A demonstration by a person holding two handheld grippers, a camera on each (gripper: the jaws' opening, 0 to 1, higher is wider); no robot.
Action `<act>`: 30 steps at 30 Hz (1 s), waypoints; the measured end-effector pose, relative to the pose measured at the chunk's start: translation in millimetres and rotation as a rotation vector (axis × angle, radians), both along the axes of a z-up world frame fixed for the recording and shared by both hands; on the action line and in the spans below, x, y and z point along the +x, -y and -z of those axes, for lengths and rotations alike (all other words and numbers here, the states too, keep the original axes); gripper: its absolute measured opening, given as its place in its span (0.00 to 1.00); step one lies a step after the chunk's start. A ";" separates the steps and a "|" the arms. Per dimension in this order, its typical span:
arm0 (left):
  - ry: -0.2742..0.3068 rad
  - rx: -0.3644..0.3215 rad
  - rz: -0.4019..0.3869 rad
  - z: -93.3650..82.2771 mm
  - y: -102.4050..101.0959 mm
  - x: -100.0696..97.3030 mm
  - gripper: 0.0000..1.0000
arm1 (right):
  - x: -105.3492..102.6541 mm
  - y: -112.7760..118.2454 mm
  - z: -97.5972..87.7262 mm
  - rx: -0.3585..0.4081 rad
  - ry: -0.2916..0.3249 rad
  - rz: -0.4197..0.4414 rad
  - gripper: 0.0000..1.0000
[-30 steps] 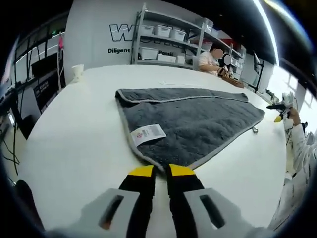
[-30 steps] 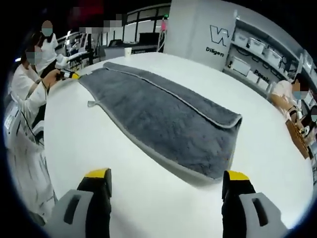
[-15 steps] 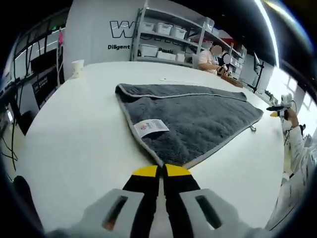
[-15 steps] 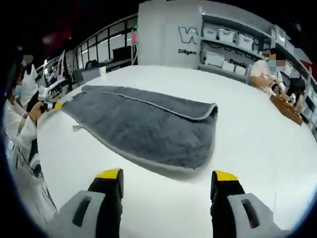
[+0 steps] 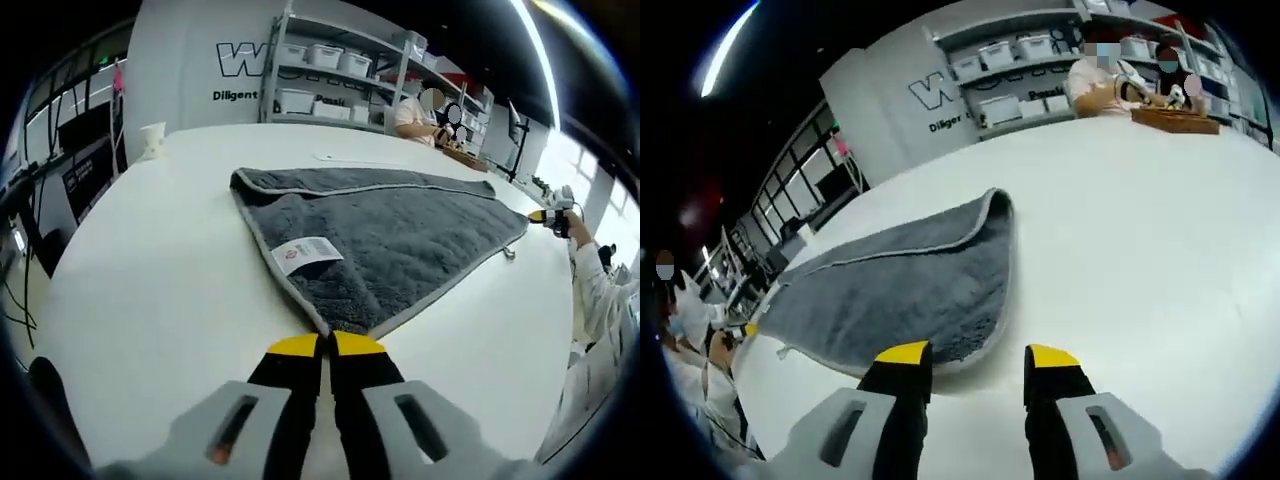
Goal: Open the folded towel by lifting each exposed corner and separating the folded layers until the towel lies flat within the target outline without major curled edges
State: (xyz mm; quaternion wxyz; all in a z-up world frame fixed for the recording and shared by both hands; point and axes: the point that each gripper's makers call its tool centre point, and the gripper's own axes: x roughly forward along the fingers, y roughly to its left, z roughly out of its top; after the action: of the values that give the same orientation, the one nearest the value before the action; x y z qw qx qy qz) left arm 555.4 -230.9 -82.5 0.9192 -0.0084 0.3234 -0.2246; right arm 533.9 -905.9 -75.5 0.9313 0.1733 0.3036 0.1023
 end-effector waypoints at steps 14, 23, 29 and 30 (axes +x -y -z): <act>-0.007 0.003 0.006 0.5 -1.0 -2.7 0.01 | 6.5 8.1 6.6 -0.002 -0.001 -0.010 0.00; -0.017 0.011 0.015 0.8 1.5 -8.4 0.01 | 2.0 16.6 7.8 -0.070 -0.012 -0.016 0.00; -0.027 0.026 0.028 0.3 -2.2 -13.5 0.01 | -3.6 16.4 9.4 -0.121 -0.028 -0.036 0.00; -0.028 0.028 0.029 0.3 -2.7 -14.6 0.01 | -6.6 13.9 10.5 -0.135 -0.036 -0.042 0.00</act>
State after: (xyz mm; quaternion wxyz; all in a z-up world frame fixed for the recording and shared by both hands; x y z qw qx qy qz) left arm 540.8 -228.2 -82.8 0.9113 0.0059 0.3393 -0.2333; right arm 527.4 -919.9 -86.1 0.9329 0.1056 0.3302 0.0978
